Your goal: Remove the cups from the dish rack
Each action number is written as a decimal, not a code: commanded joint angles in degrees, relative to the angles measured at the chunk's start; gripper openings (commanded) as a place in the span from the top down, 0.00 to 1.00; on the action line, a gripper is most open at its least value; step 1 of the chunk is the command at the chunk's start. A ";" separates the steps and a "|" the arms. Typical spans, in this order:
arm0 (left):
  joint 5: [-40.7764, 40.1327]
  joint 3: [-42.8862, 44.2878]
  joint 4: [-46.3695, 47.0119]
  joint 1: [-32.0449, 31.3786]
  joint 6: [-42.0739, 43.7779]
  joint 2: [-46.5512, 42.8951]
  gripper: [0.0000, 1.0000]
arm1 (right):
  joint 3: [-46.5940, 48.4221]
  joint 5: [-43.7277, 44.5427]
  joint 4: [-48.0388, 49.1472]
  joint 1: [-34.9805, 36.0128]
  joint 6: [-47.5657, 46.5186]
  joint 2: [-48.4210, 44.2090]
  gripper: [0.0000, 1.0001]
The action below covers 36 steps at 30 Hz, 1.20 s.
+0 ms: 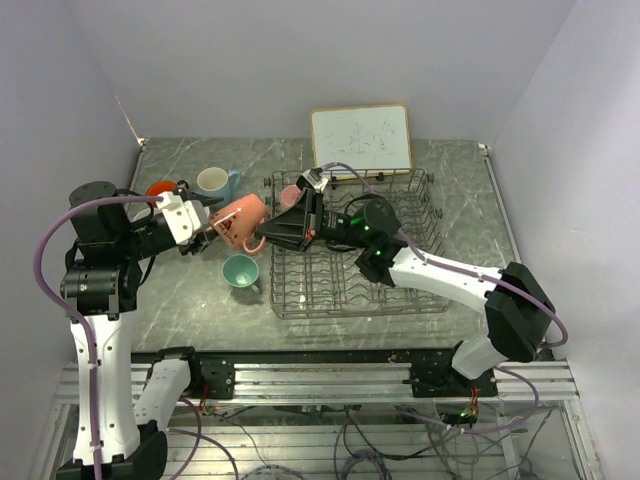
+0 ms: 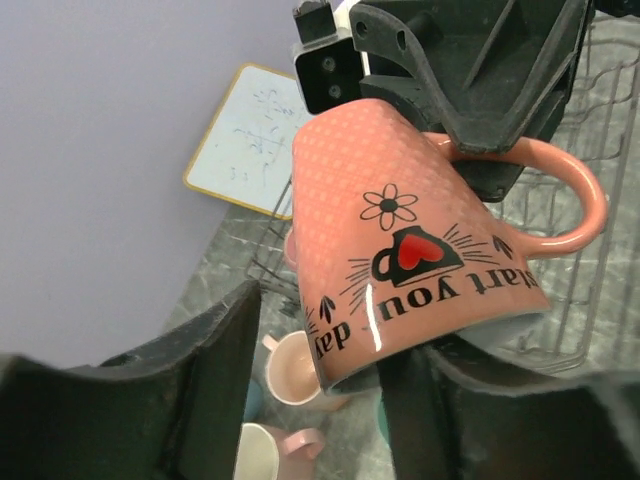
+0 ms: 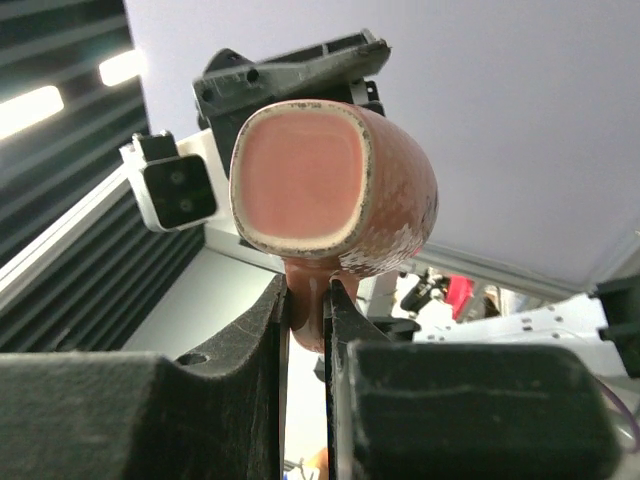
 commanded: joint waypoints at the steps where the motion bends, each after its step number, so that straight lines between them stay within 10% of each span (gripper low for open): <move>1: 1.80 0.35 3.23 -0.46 -1.84 -0.17 0.57 | -1.60 3.98 13.24 2.02 5.16 1.83 1.00; 6: 1.05 -0.09 3.41 -0.49 -3.36 -0.38 0.87 | 0.13 3.68 13.27 3.74 5.23 4.68 1.00; 11: -6.64 1.46 -4.43 -0.45 -0.33 2.86 0.93 | -2.19 2.71 4.94 0.95 0.68 2.00 0.46; 16: -26.97 1.69 -12.69 -0.49 3.30 10.20 0.93 | -4.38 4.22 -21.15 -6.45 -12.41 -7.69 0.17; 23: -51.83 -4.45 -14.29 -0.01 5.52 21.63 0.93 | -3.01 9.74 -47.35 -14.37 -29.02 -15.08 0.14; 36: -58.92 -11.37 -6.61 0.01 3.54 32.36 0.93 | 6.40 23.99 -70.61 -16.35 -49.36 -11.13 0.13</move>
